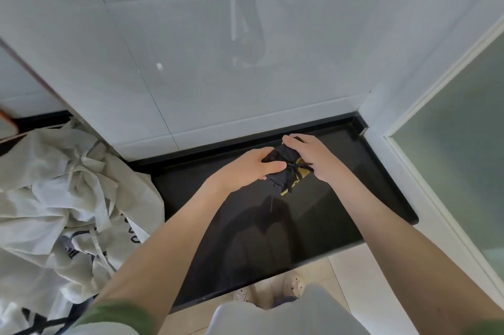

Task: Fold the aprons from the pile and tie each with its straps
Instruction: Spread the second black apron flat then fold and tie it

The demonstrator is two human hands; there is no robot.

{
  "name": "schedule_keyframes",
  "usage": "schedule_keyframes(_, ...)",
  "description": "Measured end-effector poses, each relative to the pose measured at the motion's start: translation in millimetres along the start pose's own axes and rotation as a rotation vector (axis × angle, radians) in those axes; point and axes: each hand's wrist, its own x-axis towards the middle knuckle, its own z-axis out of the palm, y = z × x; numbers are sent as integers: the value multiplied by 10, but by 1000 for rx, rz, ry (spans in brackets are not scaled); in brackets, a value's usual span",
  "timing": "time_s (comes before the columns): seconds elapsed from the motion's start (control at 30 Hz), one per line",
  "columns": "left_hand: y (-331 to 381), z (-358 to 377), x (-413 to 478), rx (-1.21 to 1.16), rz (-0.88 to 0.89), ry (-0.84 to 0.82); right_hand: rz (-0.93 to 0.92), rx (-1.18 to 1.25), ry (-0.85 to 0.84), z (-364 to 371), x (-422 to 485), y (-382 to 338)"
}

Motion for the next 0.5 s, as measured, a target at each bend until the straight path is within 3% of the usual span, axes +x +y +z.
schedule_keyframes(0.2, 234, 14, -70, -43, 74, 34, 2, 60, 89, 7, -27, -153)
schedule_keyframes(0.3, 251, -58, -40, -237, 98, 133, 12, 324, 163, -81, -27, -234)
schedule_keyframes(0.4, 492, -264, -42, -471, 107, 306, -56, 407, 284, -160, -38, -393)
schedule_keyframes(0.5, 782, -454, -27, -643, 98, 363, -271, 283, 133, -104, -92, -617)
